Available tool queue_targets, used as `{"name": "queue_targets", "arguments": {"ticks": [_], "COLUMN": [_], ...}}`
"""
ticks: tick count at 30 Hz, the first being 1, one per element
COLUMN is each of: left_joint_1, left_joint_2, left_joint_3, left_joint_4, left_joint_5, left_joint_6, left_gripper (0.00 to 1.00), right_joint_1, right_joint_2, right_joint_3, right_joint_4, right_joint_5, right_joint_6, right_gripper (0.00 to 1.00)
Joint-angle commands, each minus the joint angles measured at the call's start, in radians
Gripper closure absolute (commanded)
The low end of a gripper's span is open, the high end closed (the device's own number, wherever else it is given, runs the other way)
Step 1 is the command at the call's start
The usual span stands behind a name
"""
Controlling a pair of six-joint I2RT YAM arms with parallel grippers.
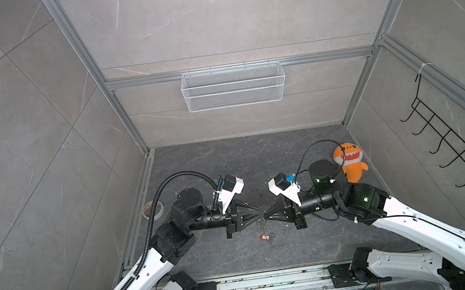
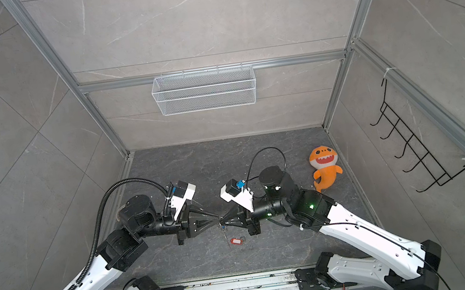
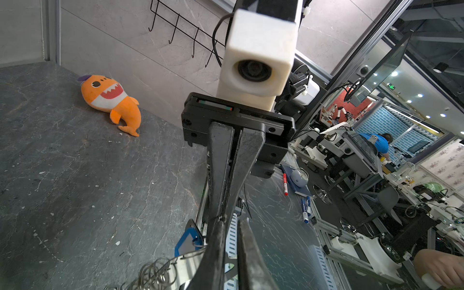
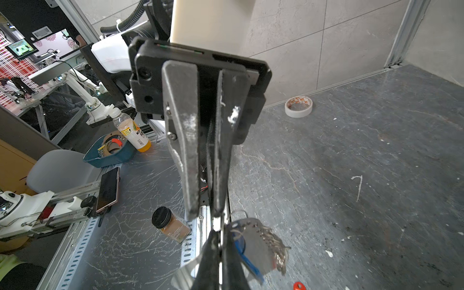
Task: Remove the keys from the keyring
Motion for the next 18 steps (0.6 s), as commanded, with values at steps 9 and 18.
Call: {"name": "queue_targets", "arguments": {"ticks": [9, 18], "left_joint_1": [0.003, 0.003], "left_joint_2": [-0.016, -0.004], "left_joint_3": [0.009, 0.017], "left_joint_4": [-0.013, -0.026], "left_joint_5": [-0.013, -0.01], "left_joint_6": [0.01, 0.013], "left_gripper": [0.83, 0.73], "right_joint_1": [-0.003, -0.004], "right_joint_2": [-0.013, -0.007], "right_joint_3": [0.018, 0.018], "right_joint_4": [0.035, 0.063], "right_joint_5": [-0.026, -0.006], "right_joint_6": [0.006, 0.022], "right_gripper": [1.0, 1.0]}}
